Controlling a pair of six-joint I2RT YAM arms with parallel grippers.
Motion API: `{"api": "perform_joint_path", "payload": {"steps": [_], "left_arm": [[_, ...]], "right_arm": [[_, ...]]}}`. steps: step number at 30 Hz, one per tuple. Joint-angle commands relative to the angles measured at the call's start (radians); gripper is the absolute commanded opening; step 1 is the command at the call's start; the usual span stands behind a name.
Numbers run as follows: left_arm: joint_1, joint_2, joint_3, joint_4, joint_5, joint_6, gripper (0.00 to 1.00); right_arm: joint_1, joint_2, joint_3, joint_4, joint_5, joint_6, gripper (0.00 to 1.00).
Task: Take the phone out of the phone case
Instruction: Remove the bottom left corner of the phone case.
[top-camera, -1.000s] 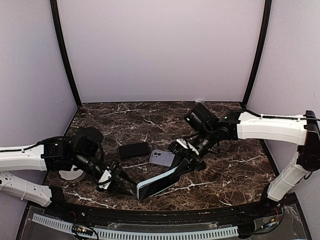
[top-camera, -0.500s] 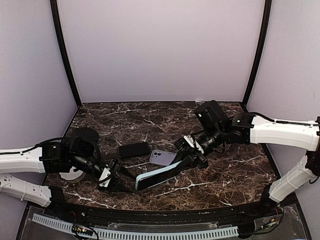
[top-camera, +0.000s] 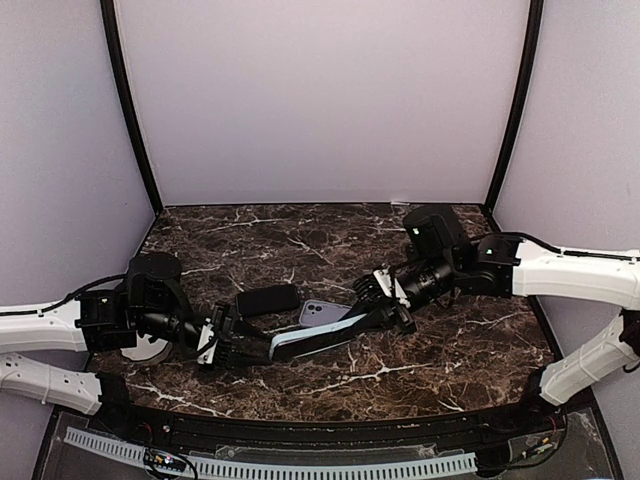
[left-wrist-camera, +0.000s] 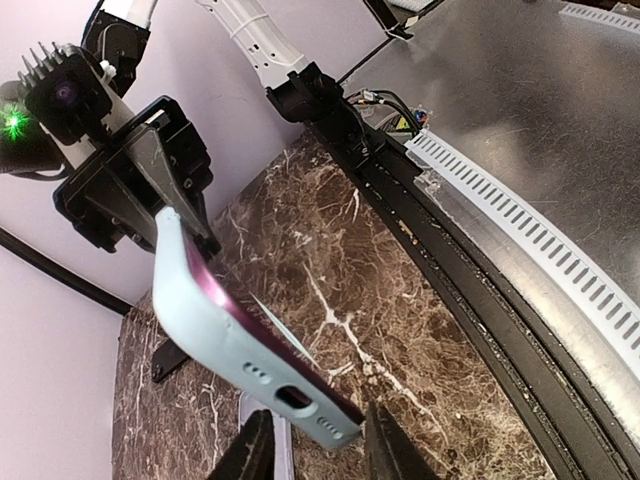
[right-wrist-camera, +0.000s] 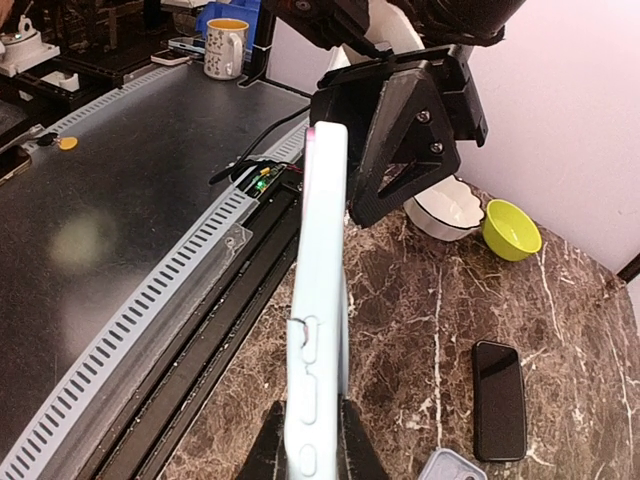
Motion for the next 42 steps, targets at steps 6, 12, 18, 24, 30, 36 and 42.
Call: {"api": "perform_joint_path", "payload": {"steps": [6, 12, 18, 24, 30, 36, 42], "left_arm": [[0.015, -0.009, -0.015, 0.063, -0.038, -0.013, 0.3], [0.018, -0.008, -0.016, 0.059, -0.043, -0.008, 0.28], [0.027, -0.011, -0.014, 0.053, -0.041, -0.004, 0.25], [0.037, -0.011, -0.013, 0.052, -0.039, -0.004, 0.23], [0.046, -0.011, -0.013, 0.05, -0.033, -0.005, 0.2], [0.06, -0.009, -0.01, 0.039, -0.018, -0.007, 0.19], [0.081, -0.008, -0.007, 0.033, -0.009, -0.009, 0.16]], "right_arm": [[-0.001, -0.043, -0.021, 0.152, 0.007, 0.029, 0.0], [0.0, -0.048, -0.029, 0.135, 0.018, 0.011, 0.0], [0.0, -0.051, -0.022, 0.106, 0.014, -0.005, 0.0], [0.0, -0.049, -0.014, 0.082, -0.003, -0.013, 0.0], [0.008, -0.043, -0.009, 0.061, -0.016, -0.018, 0.0], [0.025, -0.031, 0.005, 0.01, -0.02, -0.049, 0.0], [0.038, -0.028, 0.015, -0.019, -0.033, -0.064, 0.0]]}}
